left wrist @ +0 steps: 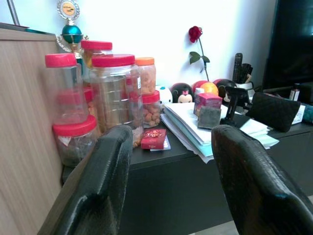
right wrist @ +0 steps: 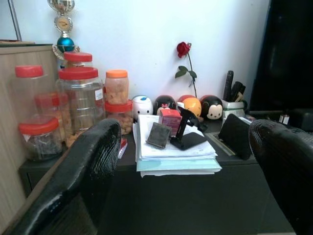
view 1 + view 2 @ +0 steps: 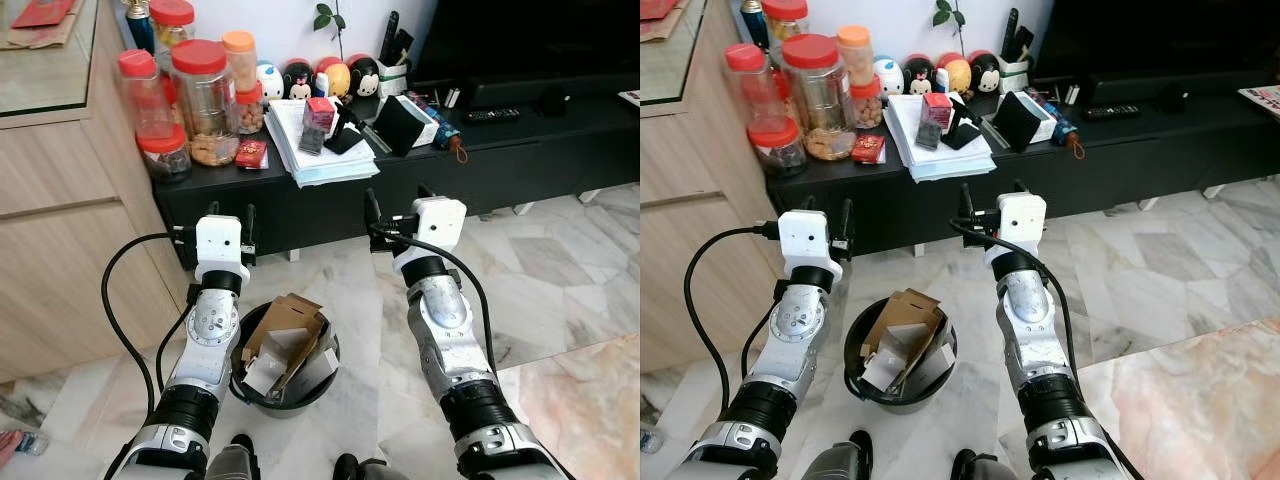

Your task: Picking trash to rubbish bin

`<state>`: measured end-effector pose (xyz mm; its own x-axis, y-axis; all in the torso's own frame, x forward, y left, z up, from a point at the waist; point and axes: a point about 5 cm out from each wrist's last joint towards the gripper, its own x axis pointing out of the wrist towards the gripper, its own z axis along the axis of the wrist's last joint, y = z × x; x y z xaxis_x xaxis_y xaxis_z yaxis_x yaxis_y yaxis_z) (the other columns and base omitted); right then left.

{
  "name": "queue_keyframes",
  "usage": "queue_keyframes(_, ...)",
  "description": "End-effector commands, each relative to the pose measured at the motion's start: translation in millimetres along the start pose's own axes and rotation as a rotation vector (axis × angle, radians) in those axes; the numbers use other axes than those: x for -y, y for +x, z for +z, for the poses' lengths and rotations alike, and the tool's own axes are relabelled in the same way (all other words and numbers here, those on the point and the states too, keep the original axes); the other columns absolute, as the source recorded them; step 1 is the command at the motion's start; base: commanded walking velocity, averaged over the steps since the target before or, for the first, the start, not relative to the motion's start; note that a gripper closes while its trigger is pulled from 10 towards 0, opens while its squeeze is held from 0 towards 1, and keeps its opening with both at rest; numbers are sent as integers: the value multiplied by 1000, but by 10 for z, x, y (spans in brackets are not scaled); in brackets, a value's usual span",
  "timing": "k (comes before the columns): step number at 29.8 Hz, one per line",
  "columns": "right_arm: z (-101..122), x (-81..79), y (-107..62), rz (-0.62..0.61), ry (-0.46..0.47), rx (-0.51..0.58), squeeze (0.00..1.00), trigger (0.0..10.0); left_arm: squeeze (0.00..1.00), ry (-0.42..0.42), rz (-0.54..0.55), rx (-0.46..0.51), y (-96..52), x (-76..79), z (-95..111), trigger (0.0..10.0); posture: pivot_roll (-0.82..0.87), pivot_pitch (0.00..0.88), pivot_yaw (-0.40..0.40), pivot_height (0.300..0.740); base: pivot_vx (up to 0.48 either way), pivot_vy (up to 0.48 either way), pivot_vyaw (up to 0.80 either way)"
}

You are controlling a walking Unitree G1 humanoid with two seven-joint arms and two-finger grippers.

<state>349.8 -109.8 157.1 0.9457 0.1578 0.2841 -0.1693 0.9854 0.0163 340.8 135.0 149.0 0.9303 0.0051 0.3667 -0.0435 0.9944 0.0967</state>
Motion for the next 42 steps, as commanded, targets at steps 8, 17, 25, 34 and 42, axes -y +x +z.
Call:
queue_keyframes(8, -13, 59, 8, -14, -2, -4, 0, 10000, 0, -13, -8, -3, -22, 49, -14, 10000, 161, 149, -105, 740, 0, 0, 0)
queue_keyframes(17, -10, 41, 17, -8, -1, -4, 0, 10000, 0, -16, -5, 0, -21, 46, -8, 10000, 162, 156, -106, 740, 0, 0, 0)
queue_keyframes(25, -12, 43, 21, -6, -2, -5, 0, 10000, 0, -23, -2, -2, -20, 45, -10, 10000, 159, 160, -107, 740, 0, 0, 0)
queue_keyframes(34, -16, 40, 22, -2, 0, -7, 0, 10000, 0, -29, -7, 1, -26, 54, -6, 10000, 159, 160, -108, 740, -173, 0, 0)
queue_keyframes(42, -27, 31, 19, 3, 2, -11, 0, 10000, 0, -35, -12, 2, -29, 69, -5, 10000, 156, 164, -110, 740, -270, 0, 0)
